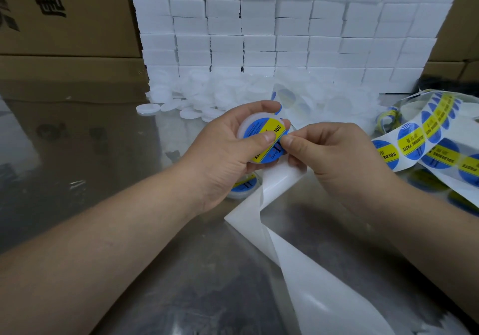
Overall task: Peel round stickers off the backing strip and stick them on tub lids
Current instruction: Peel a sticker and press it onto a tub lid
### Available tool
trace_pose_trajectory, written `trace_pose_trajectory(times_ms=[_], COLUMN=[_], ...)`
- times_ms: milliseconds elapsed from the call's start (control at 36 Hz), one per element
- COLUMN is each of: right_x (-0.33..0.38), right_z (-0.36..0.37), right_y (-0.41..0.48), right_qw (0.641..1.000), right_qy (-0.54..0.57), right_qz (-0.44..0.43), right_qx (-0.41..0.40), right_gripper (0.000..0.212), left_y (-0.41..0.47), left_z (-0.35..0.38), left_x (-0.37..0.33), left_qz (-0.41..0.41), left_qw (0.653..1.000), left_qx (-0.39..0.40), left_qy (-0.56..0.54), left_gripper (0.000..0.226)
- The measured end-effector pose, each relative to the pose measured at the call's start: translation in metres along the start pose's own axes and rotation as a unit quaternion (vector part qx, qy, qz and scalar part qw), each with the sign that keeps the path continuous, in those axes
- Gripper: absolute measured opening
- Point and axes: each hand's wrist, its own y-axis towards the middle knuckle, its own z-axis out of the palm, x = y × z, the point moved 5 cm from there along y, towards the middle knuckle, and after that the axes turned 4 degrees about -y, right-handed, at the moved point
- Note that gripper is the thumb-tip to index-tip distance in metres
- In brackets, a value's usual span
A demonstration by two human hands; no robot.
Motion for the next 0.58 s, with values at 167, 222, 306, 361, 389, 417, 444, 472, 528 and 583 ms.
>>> trace_pose_trajectory(times_ms=[167,222,306,361,389,417,444,472,528,583], right_x=[0.0022,0.0025,0.0028,0.0030,0.0026,0.0023,0.0021,0.0018,0.0009,-0.0003], right_z=[-0.0008,-0.0008,-0.0010,-0.0013,-0.0015,-0.0018,-0.0019,-0.0021,-0.0024,-0.0025], right_y=[-0.0005,-0.0008,-0.0013,-0.0016,-0.0016,-0.0015,-0.0015,-0.0015,-0.0011,-0.0004], right_qw=[1.000,1.000,1.000,0.999,0.999,0.999,0.999,0.999,0.999,0.999], right_qy=[-0.016,-0.020,-0.027,-0.031,-0.034,-0.038,-0.042,-0.045,-0.047,-0.048], right_qz=[0.001,0.003,0.002,0.002,0.003,0.004,0.004,0.004,0.005,0.006], right_qx=[-0.004,-0.005,-0.009,-0.011,-0.012,-0.013,-0.014,-0.015,-0.017,-0.018], right_gripper=[0.036,0.036,0.035,0.034,0.034,0.033,0.033,0.033,0.034,0.034], left_y=[0.0002,0.0002,-0.0001,-0.0006,-0.0009,-0.0011,-0.0012,-0.0014,-0.0015,-0.0021], left_z=[-0.0001,-0.0002,0.0004,0.0009,0.0012,0.0014,0.0016,0.0017,0.0020,0.0025], left_x=[0.0005,0.0006,0.0003,-0.0002,-0.0003,-0.0005,-0.0007,-0.0010,-0.0017,-0.0027], left_qz=[-0.010,-0.011,-0.009,-0.009,-0.009,-0.009,-0.010,-0.011,-0.010,-0.006], left_qw=[1.000,1.000,1.000,1.000,1.000,1.000,1.000,1.000,1.000,1.000], left_qx=[0.004,0.002,0.000,-0.002,-0.003,-0.003,-0.004,-0.006,-0.009,-0.010], left_qy=[-0.013,-0.012,-0.007,-0.003,0.000,0.003,0.005,0.007,0.012,0.022], left_gripper=[0.028,0.029,0.029,0.028,0.027,0.027,0.027,0.028,0.027,0.028])
